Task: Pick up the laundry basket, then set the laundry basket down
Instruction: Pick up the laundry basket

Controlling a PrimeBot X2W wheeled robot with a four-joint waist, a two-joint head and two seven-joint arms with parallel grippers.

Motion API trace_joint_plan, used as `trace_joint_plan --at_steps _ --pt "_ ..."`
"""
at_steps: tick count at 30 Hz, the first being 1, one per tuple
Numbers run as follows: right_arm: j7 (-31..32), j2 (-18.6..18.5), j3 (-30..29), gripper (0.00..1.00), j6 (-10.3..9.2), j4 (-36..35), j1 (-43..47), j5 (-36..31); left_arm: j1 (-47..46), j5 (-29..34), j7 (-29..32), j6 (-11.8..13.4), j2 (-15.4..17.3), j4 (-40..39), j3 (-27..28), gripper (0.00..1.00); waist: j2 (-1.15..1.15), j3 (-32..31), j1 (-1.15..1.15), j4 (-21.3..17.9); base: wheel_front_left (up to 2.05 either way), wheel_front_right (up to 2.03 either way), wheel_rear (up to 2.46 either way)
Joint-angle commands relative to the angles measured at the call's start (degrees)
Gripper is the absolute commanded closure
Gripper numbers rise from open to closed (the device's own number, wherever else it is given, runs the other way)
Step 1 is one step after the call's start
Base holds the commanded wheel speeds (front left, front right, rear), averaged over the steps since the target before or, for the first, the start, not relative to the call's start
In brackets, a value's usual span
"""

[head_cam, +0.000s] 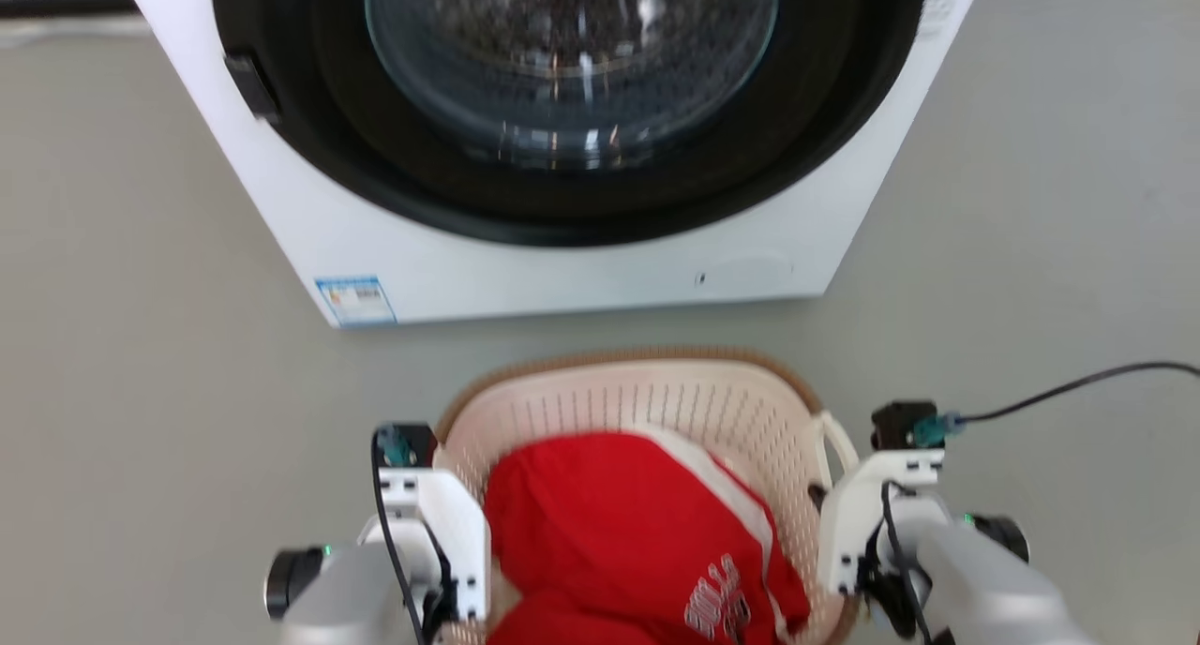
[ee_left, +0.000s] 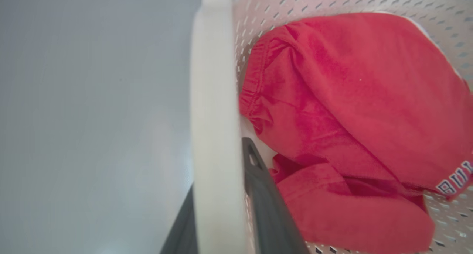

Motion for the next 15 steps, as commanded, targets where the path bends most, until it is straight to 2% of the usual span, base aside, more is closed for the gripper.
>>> trace_joint_plan --at_steps 1,15 --pt "0.3 -0.3 0.6 1.00 0.37 -0.7 0.8 -0.6 1.6 -0.3 0.7 -0.4 2.0 -0.9 -0.2 1.00 0.00 -4.8 0.00 -0.7 0.00 0.00 0.00" --pt "5.2 -0.3 -1.6 1.00 0.37 -0.6 6.6 -4.1 8.7 -6.6 4.4 0.8 2.0 -6.1 -8.3 1.00 0.00 -13.5 0.00 0.2 0.00 0.00 0.00"
